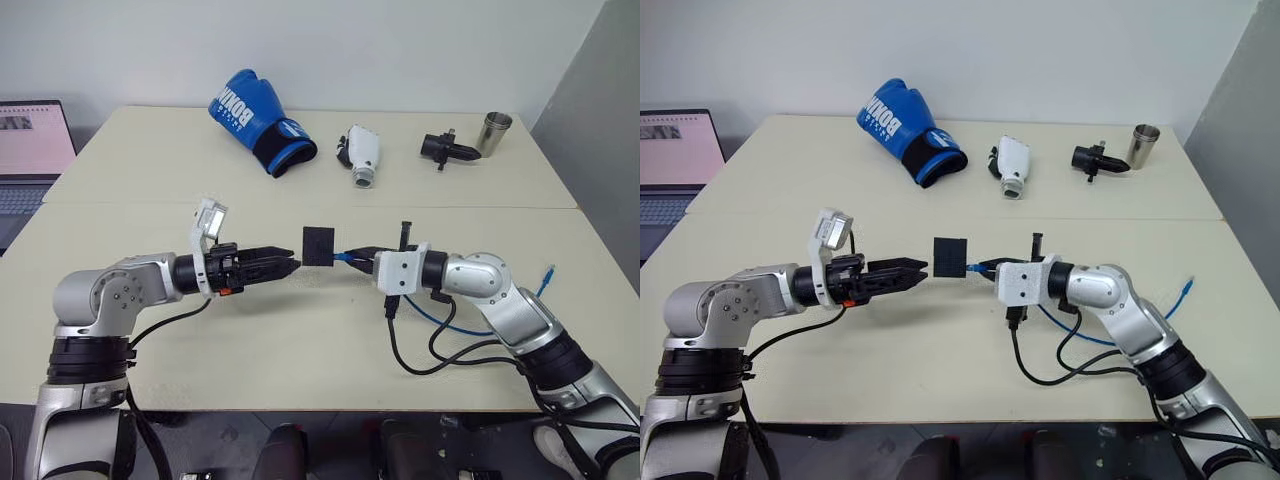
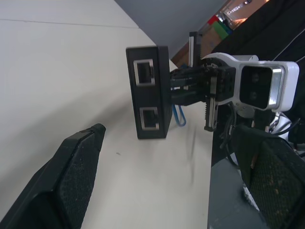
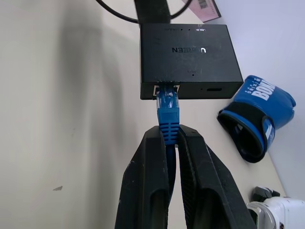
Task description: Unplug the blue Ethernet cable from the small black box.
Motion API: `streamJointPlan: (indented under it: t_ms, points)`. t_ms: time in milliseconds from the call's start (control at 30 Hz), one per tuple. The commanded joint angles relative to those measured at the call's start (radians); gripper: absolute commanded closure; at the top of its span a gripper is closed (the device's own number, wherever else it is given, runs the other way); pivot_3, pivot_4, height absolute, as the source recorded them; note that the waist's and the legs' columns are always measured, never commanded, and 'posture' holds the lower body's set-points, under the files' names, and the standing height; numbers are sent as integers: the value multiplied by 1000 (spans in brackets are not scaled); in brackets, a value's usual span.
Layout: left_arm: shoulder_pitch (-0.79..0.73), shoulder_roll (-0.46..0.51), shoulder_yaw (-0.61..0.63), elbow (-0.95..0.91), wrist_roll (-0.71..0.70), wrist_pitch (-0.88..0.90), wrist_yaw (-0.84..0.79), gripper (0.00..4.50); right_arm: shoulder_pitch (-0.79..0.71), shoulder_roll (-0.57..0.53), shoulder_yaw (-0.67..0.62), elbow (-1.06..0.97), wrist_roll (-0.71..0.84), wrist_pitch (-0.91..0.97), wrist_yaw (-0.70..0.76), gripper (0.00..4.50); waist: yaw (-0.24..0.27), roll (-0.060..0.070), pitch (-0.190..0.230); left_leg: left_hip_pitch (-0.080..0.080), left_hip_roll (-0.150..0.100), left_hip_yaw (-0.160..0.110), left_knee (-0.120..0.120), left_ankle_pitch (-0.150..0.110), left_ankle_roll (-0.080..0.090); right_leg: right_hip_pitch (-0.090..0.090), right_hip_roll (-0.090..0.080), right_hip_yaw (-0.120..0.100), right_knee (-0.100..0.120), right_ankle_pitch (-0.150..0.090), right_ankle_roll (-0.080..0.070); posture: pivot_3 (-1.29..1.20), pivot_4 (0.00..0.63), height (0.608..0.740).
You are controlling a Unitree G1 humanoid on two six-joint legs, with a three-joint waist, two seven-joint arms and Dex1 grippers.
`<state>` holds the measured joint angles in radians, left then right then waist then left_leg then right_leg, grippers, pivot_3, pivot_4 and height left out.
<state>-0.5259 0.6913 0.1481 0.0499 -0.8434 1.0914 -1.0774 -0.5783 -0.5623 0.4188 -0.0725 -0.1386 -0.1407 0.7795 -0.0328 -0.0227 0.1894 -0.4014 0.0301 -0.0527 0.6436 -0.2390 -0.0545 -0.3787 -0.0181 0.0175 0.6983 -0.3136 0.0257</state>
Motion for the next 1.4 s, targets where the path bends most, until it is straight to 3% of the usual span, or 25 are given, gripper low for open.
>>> streamJointPlan:
  t_ms: [33, 233, 333, 833, 1133, 1200, 1400]
  points:
    - [-22, -24, 18, 0, -24, 10, 21, 0, -20, 15, -2, -43, -20, -19, 19, 4446, 1, 0, 0, 0, 0, 0, 0, 0, 0, 0, 0, 0, 0, 0, 0, 0, 150, 740]
    - [-21, -55, -1, 2, -9, -8, 34, 0, -20, 28, -3, -46, -50, -25, 35, 4446, 2, 0, 0, 0, 0, 0, 0, 0, 0, 0, 0, 0, 0, 0, 0, 0, 150, 740]
    - [-28, -67, -12, 7, -9, -8, 28, 441, -20, 37, 0, -45, -64, -32, 32, 4446, 2, 0, 0, 0, 0, 0, 0, 0, 0, 0, 0, 0, 0, 0, 0, 0, 150, 740]
    - [-43, -67, -52, 37, -1, -10, 0, 3627, -24, 72, -15, -40, -98, -82, 17, 4446, 1, 0, 0, 0, 0, 0, 0, 0, 0, 0, 0, 0, 0, 0, 0, 0, 150, 740]
    - [-41, -68, -61, 36, 0, -10, -7, 3708, -10, 78, -17, -66, -73, -60, 42, 4447, 1, 0, 0, 0, 0, 0, 0, 0, 0, 0, 0, 0, 0, 0, 0, 0, 150, 740]
    - [-45, -71, -60, 41, 3, -13, -5, 3708, -2, 75, -20, -80, -60, -53, 52, 3744, 2, 0, 0, 0, 0, 0, 0, 0, 0, 0, 0, 0, 0, 0, 0, 0, 150, 740]
    - [-70, -61, -93, 60, 39, -52, -41, 3708, 48, 42, -64, -195, 33, 62, 114, 2353, 2, 0, 0, 0, -1, 0, 1, 0, 0, 0, 0, 0, 0, 0, 0, 0, 150, 740]
